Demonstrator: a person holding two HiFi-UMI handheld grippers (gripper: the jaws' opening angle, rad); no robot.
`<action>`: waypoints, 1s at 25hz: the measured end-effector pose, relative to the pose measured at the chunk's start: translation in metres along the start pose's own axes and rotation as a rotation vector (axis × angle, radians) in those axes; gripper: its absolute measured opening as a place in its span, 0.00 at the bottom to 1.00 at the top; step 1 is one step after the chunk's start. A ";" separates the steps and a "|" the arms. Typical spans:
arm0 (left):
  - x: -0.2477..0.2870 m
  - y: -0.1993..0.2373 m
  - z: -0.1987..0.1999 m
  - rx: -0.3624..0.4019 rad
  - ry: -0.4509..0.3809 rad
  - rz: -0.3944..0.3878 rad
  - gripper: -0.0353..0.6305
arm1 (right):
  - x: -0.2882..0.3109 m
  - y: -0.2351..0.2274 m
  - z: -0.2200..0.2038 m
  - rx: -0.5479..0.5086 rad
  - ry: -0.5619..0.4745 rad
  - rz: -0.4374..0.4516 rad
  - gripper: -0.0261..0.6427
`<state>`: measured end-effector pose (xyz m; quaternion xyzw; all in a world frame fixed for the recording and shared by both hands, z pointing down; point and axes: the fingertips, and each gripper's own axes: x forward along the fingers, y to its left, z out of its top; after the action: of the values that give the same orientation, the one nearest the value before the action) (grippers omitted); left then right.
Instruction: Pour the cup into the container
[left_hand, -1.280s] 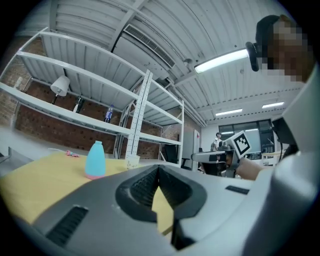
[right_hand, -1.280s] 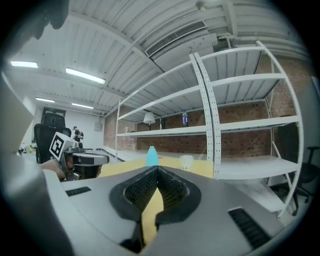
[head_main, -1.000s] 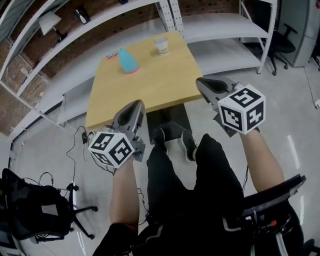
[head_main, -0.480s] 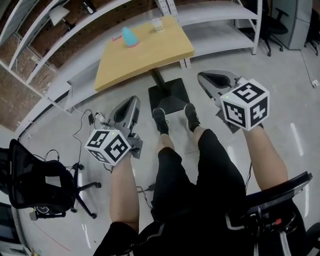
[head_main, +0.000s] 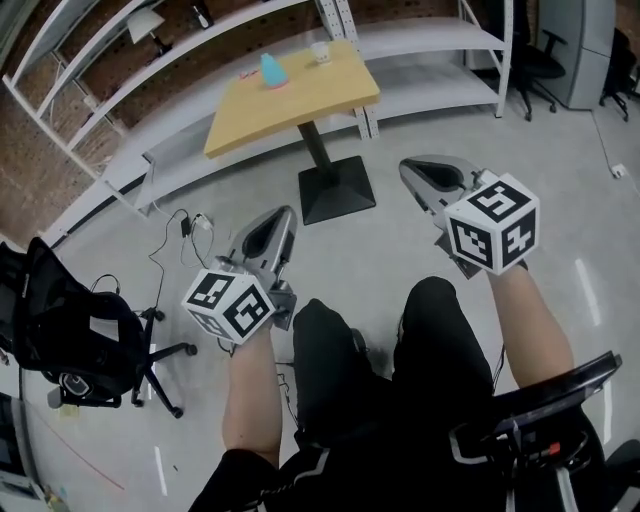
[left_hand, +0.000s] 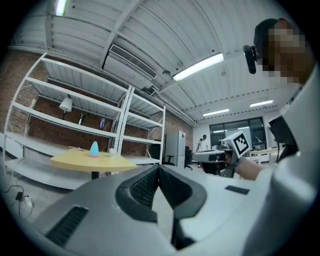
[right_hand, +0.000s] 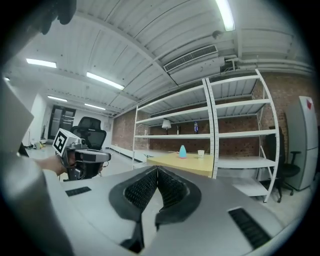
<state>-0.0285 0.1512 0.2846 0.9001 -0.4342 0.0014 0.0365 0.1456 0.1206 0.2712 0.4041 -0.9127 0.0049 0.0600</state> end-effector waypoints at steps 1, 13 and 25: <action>-0.005 -0.006 -0.002 0.000 0.002 -0.002 0.05 | -0.006 0.004 -0.001 0.001 0.001 0.001 0.04; -0.075 -0.070 -0.031 -0.033 0.026 0.000 0.05 | -0.065 0.068 -0.028 0.052 0.021 0.031 0.04; -0.167 -0.153 -0.027 -0.022 -0.027 0.048 0.05 | -0.174 0.140 -0.026 0.063 -0.027 -0.008 0.04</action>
<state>-0.0121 0.3781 0.2963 0.8888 -0.4562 -0.0144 0.0405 0.1616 0.3446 0.2830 0.4096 -0.9112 0.0280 0.0351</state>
